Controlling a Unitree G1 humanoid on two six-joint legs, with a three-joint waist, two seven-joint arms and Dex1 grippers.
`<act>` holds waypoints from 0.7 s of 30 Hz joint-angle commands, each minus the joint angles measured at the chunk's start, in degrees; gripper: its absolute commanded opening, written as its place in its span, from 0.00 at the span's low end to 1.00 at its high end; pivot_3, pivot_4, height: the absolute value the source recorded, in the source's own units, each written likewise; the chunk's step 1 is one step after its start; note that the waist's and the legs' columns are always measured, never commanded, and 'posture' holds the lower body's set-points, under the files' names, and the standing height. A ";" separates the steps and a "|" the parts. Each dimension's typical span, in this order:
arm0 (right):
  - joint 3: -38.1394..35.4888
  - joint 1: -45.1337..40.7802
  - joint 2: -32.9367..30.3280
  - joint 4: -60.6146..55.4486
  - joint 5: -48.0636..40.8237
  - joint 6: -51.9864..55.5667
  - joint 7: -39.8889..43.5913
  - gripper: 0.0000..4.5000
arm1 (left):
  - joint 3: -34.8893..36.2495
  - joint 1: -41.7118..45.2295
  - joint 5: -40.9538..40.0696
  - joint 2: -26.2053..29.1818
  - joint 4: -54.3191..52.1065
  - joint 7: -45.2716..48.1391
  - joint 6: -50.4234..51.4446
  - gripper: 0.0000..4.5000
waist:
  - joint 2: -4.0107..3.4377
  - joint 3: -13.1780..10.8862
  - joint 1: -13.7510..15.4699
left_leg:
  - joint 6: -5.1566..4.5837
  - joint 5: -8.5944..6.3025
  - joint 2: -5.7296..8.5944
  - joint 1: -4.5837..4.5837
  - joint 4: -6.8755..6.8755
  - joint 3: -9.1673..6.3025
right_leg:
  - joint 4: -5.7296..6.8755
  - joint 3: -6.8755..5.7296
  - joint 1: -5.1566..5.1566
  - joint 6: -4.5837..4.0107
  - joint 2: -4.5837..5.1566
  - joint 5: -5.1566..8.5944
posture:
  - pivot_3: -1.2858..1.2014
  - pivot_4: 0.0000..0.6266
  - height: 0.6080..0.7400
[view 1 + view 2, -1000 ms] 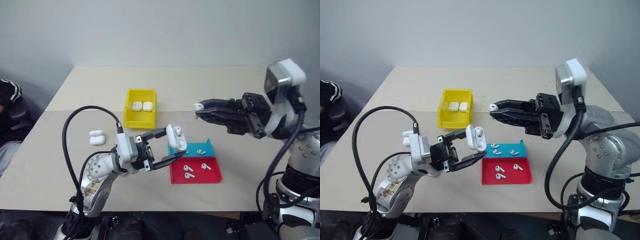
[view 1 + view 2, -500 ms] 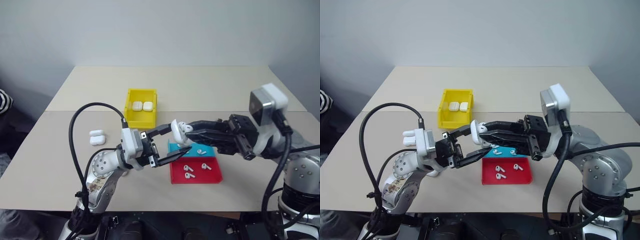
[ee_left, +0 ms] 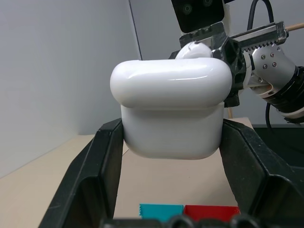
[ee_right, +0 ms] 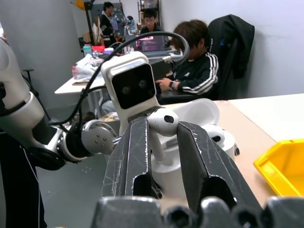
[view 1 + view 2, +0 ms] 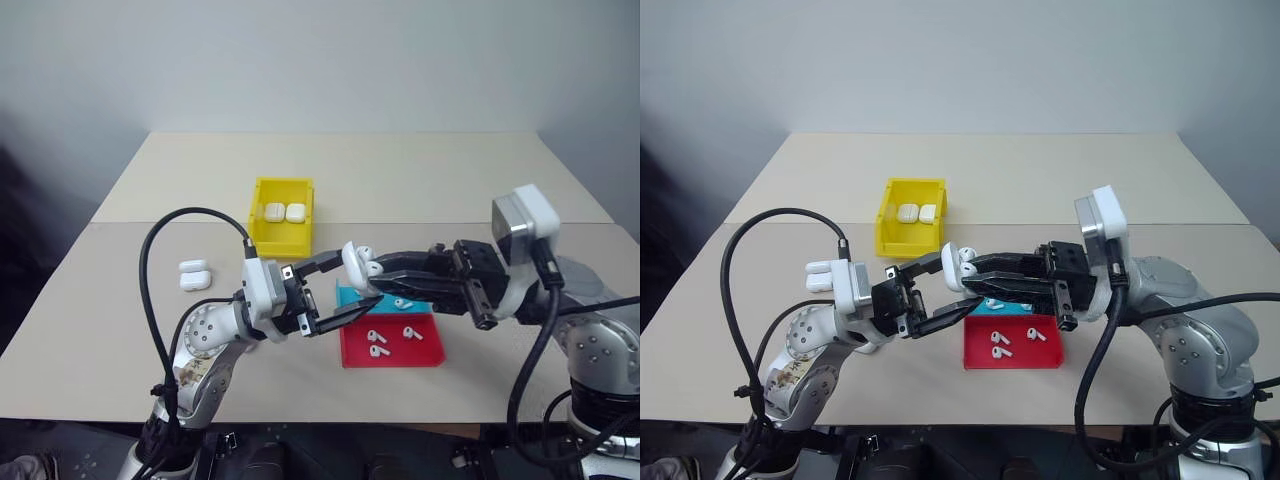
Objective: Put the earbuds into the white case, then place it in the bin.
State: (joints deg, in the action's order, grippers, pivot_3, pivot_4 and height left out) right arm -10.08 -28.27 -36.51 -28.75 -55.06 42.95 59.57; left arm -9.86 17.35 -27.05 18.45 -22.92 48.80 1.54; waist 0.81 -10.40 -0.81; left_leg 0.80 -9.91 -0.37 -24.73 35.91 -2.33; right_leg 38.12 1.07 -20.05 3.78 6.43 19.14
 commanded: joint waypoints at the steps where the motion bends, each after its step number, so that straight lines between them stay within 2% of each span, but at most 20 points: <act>1: 0.23 0.17 -0.43 -0.69 1.01 -2.89 0.11 0.17 | 0.24 0.17 -0.19 -0.20 -1.94 -0.16 -0.83 0.61 | 0.00 0.00 0.01 | 0.00 0.00 0.00 0.00 0.00 0.00 | 0.00 0.00 0.00 0.00 0.00 0.00 | 0.52 0.24 1.00; 9: 1.33 1.00 -0.46 -0.84 2.20 -5.14 0.29 0.17 | 0.35 0.12 -0.14 -0.20 -1.54 0.00 -1.16 0.61 | 0.00 0.00 0.03 | 0.00 0.00 0.00 0.00 0.00 0.00 | 0.00 0.00 0.00 0.00 0.00 0.00 | 0.52 0.24 1.00; 14: 2.16 1.63 -1.40 -1.12 3.71 -6.80 1.19 0.50 | 0.33 0.00 -0.20 -0.05 -1.50 0.19 -1.10 0.61 | 0.00 0.00 0.02 | 0.00 0.00 0.00 0.00 0.00 0.00 | -0.01 0.00 0.00 0.00 0.00 0.00 | 0.52 0.24 1.00; 21: 1.17 2.19 -2.30 -0.21 3.69 -8.90 2.44 0.50 | 0.48 -0.03 -0.45 0.50 -1.01 0.86 -1.10 0.61 | 0.00 0.00 0.03 | 0.00 0.00 0.00 0.00 0.00 0.00 | -0.01 0.00 0.00 0.00 0.00 0.00 | 0.52 0.24 1.00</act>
State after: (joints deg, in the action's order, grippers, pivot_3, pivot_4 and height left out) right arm -7.77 -26.09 -38.02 -28.65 -51.09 35.49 61.52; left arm -9.81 16.87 -26.98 19.10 -22.58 49.19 1.53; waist 0.81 -10.40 -0.78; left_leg 0.80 -9.91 -0.37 -24.73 35.91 -2.33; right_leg 38.12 1.07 -20.05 3.78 6.44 19.14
